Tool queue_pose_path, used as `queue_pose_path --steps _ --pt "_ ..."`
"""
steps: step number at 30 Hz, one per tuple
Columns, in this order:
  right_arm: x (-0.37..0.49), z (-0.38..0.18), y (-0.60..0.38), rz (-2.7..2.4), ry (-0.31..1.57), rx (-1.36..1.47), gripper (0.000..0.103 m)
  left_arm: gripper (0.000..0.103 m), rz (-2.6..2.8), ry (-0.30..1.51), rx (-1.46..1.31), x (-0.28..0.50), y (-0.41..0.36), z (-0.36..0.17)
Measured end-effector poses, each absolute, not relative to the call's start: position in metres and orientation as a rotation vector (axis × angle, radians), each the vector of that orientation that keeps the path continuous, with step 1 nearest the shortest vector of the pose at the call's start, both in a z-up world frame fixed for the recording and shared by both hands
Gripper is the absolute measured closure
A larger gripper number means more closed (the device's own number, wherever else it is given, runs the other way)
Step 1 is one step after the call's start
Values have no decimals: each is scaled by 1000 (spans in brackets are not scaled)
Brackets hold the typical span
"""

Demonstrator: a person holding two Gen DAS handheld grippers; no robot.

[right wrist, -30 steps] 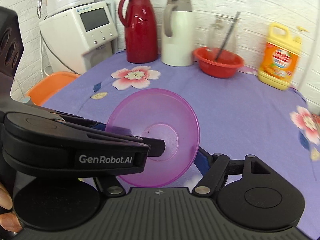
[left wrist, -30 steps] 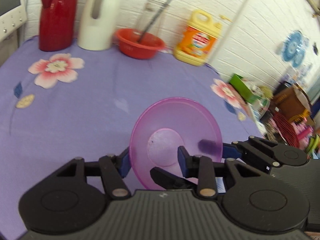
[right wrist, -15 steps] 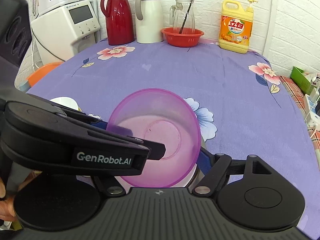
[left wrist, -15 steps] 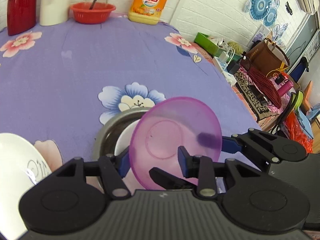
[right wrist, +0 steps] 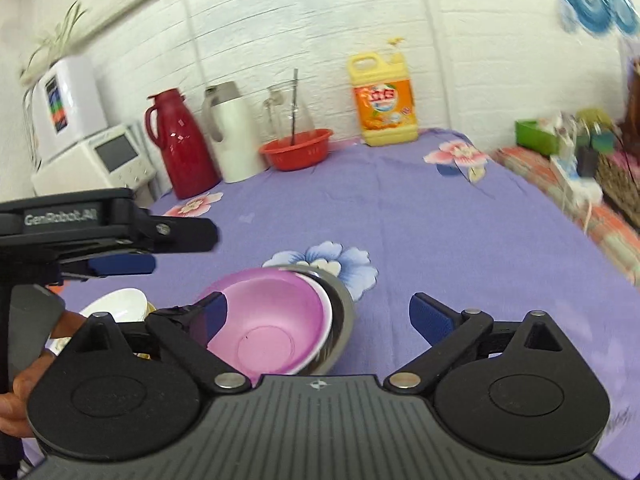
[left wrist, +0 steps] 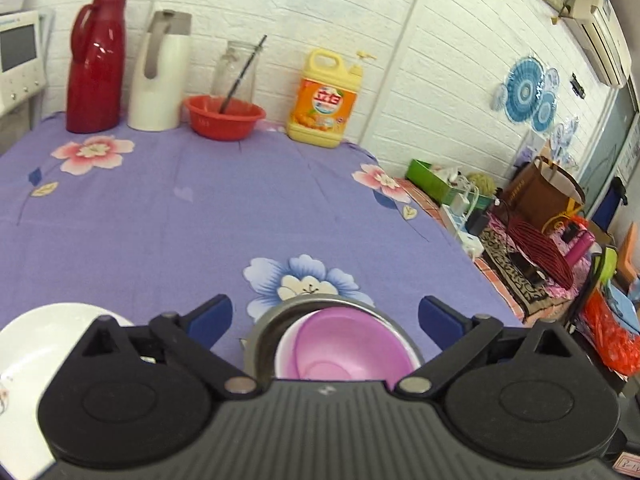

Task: Organize plates and bowls
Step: 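Carry the pink bowl with the left tool over the steel bowl, then lower the pink bowl into the steel bowl and open the left tool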

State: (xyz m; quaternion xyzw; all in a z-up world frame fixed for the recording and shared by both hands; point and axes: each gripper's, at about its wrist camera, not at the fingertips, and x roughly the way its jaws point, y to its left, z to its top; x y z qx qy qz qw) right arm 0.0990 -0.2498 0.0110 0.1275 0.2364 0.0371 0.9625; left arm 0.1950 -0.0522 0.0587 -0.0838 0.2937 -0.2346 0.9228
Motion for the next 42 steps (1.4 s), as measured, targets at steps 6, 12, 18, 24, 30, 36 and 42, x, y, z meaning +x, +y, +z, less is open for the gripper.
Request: queue_pose_path --steps 6,12,18,24,30,36,42 --pt "108 -1 -251 28 532 242 0 2 -394 620 -104 198 -47 41" --pt "129 -16 -242 25 607 204 0 2 -411 688 -41 218 -51 27" --pt "144 -25 -227 31 644 135 0 2 -409 723 4 233 -60 19" --pt "148 -32 -224 45 648 146 0 2 -421 750 25 244 -68 11" --pt "145 -31 -230 56 624 209 0 2 -432 773 45 250 -73 4" --pt "148 -30 -219 51 648 138 0 2 -431 795 75 255 -79 0" --pt "140 -20 -223 45 616 184 0 2 -432 810 66 257 -78 1"
